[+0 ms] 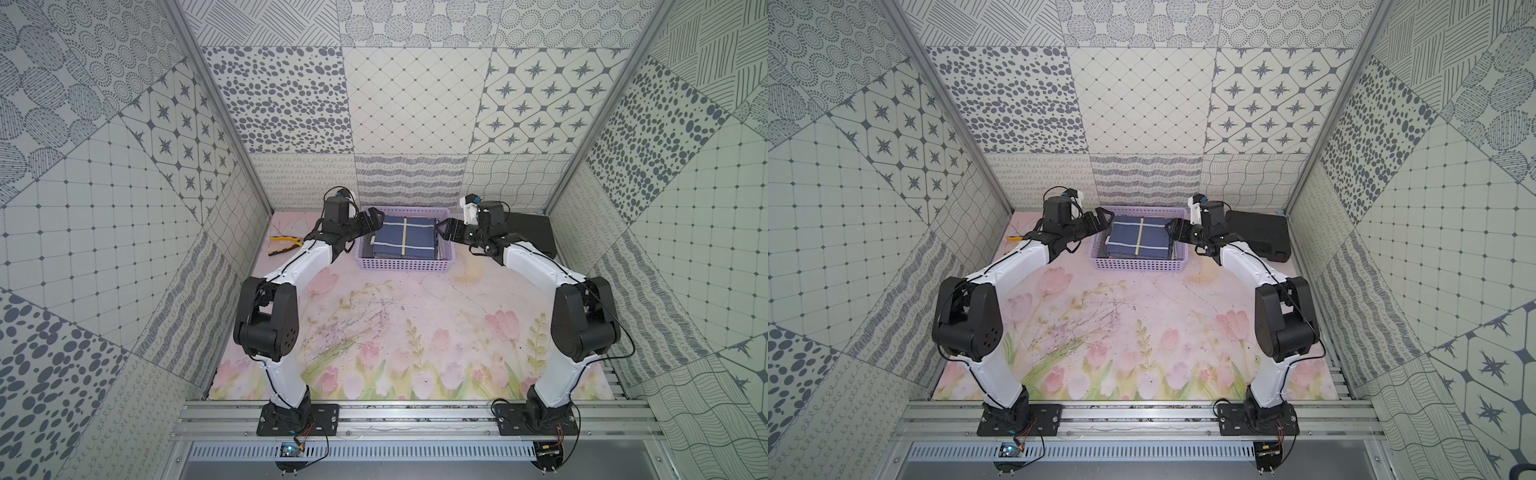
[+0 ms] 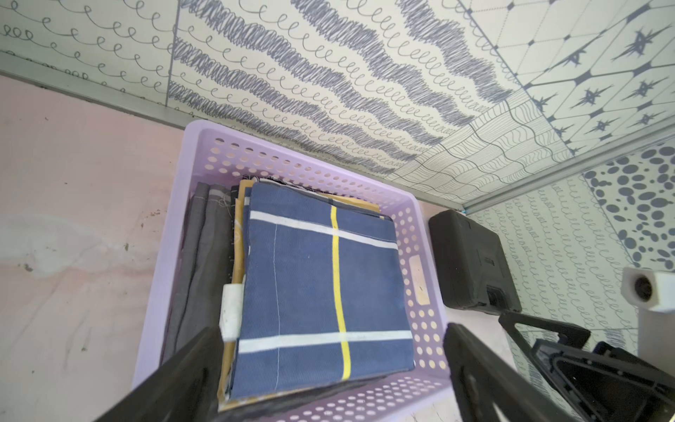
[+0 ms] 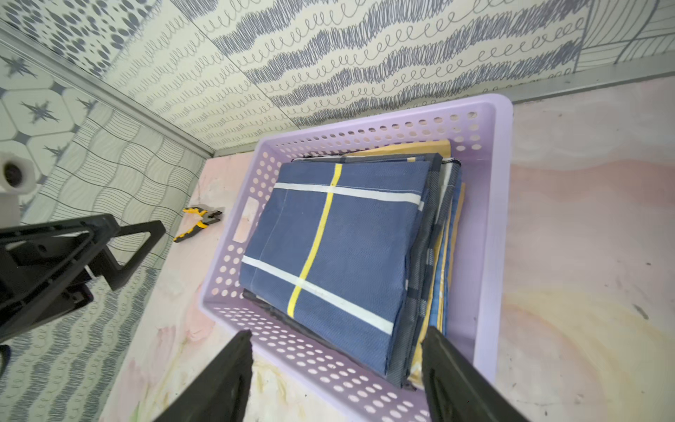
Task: Put the folded pillowcase in the basket
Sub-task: Place the pillowcase in the basket, then reset both arms
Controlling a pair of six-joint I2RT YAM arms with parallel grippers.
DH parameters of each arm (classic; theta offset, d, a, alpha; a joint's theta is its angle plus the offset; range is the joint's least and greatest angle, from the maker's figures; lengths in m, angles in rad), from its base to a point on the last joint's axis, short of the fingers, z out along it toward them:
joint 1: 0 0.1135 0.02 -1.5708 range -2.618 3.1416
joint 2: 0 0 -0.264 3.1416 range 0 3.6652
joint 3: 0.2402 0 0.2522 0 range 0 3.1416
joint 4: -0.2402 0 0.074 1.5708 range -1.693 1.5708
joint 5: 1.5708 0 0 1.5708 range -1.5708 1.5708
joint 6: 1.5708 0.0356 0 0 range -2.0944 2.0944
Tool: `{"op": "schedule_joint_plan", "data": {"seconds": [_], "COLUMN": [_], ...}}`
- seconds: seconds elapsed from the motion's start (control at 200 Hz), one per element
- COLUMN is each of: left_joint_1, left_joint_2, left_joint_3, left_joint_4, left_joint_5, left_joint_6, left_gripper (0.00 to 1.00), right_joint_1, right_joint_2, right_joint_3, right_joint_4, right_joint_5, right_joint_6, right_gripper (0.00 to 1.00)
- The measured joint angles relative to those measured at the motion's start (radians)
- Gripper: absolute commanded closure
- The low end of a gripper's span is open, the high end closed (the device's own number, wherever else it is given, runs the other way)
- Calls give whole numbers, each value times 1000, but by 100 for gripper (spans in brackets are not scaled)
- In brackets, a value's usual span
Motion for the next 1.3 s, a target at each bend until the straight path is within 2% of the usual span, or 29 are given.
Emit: {"op": "schedule_joint_plan", "data": {"seconds": [0.05, 0.085, 0.385, 0.595, 0.71, 0.861, 1.011, 1.301], "left_joint_1": [0, 0, 0, 0, 0, 0, 1, 64], "left_joint_2": [-49, -82, -410, -610, -677, -709, -703, -564], "left_joint_3": [-51, -86, -400, -602, -713, -795, -864, -944], "left_joint_4": [3, 7, 25, 51, 80, 104, 179, 341], "left_joint_5": [6, 10, 21, -41, -93, -171, -250, -328], "left_joint_6": [-3, -3, 10, 72, 120, 185, 264, 387], "left_gripper": [1, 1, 1, 1, 1, 1, 1, 1], "right_joint_1": [-6, -12, -27, -28, -28, -28, -29, -32], "right_joint_2": [-47, -86, -415, -632, -715, -788, -825, -875], "right_joint_3": [-50, -87, -364, -538, -632, -706, -733, -875], "right_joint_4": [16, 23, 16, 17, 27, 17, 28, 155], "right_joint_5": [-14, -23, -10, 123, 213, 325, 383, 450], "right_joint_6": [8, 18, 24, -86, -156, -213, -247, -283], "right_gripper": [7, 6, 3, 3, 3, 3, 3, 3]}}
